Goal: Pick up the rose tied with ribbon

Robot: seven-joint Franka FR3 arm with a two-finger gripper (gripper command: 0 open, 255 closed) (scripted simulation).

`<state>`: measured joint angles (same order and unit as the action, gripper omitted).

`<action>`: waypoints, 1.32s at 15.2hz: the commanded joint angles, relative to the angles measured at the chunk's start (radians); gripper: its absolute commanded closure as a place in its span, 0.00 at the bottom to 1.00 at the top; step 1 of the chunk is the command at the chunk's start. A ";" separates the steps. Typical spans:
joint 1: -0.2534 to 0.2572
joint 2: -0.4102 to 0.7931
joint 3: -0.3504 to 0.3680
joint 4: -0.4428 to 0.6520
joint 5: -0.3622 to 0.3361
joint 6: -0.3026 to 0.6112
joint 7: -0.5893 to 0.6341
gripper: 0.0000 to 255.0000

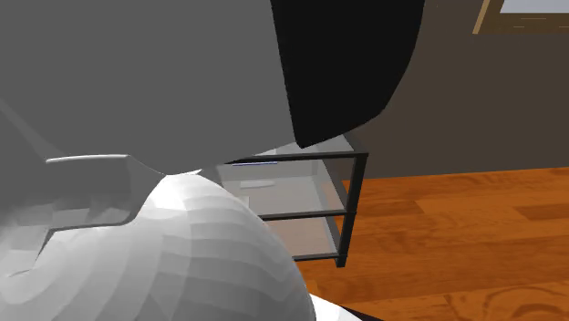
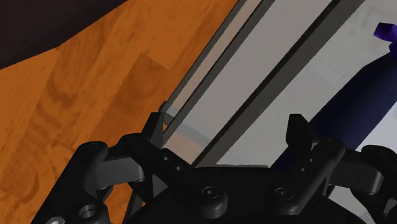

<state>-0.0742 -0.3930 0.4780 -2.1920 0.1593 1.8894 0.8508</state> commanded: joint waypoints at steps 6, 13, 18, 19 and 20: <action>-0.046 0.298 0.167 0.227 -0.162 0.047 0.381 0.00; -0.027 0.448 0.199 0.296 -0.275 0.090 0.543 0.00; -0.025 0.462 0.198 0.260 -0.287 0.135 0.553 0.00; -0.025 0.462 0.198 0.260 -0.287 0.135 0.553 1.00; -0.025 0.463 0.199 0.261 -0.288 0.134 0.554 1.00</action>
<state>-0.0990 0.0690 0.6766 -1.9297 -0.1279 2.0226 1.4048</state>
